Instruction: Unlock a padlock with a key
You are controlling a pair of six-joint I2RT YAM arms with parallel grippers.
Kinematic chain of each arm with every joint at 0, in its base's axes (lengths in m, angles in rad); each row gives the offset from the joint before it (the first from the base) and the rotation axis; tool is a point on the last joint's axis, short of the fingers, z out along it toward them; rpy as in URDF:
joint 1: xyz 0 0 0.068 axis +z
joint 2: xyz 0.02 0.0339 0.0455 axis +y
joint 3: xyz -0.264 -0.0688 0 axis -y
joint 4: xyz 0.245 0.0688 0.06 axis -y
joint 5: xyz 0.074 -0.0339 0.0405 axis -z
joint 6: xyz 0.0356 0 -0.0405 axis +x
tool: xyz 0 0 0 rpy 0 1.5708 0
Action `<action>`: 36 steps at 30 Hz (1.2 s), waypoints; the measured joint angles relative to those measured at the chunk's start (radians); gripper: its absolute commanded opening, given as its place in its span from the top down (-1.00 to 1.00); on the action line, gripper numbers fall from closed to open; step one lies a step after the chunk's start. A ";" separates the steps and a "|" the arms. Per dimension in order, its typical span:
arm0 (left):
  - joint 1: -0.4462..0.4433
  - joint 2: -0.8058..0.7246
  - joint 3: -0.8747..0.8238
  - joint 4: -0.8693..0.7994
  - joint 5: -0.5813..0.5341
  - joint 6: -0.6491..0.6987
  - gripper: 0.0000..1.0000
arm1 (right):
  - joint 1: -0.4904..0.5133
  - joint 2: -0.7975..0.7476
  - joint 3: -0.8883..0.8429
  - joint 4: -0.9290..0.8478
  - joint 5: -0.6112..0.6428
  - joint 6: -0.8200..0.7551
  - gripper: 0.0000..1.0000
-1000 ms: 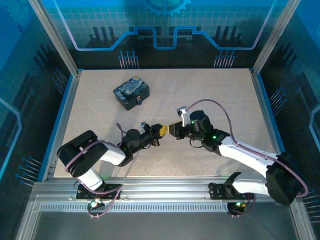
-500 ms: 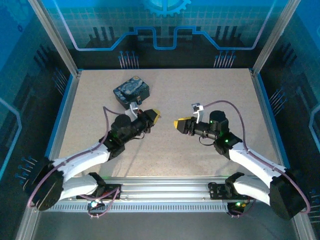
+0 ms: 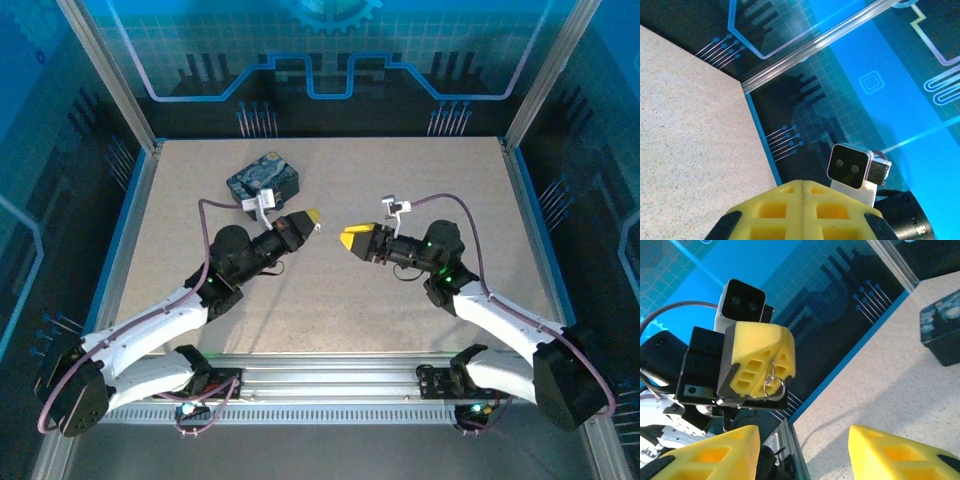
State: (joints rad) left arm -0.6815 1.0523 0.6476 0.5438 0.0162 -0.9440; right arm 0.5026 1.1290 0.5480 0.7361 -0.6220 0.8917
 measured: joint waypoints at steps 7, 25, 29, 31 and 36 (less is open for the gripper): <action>-0.008 -0.001 -0.004 0.039 0.006 0.036 1.00 | 0.051 0.068 0.055 0.055 0.001 0.019 0.00; -0.015 -0.001 -0.018 0.072 0.006 0.047 1.00 | 0.101 0.158 0.119 0.096 0.013 0.045 0.25; -0.015 -0.001 -0.023 0.079 0.006 0.046 1.00 | 0.106 0.169 0.128 0.096 0.015 0.052 0.31; -0.015 -0.001 -0.029 0.082 0.006 0.046 1.00 | 0.107 0.170 0.132 0.097 0.016 0.055 0.34; -0.015 0.000 -0.030 0.083 0.006 0.046 1.00 | 0.108 0.171 0.133 0.103 0.016 0.059 0.41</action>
State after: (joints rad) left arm -0.6968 1.0519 0.6178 0.6270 0.0223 -0.8982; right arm 0.6106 1.3003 0.6811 0.8394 -0.6060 0.9504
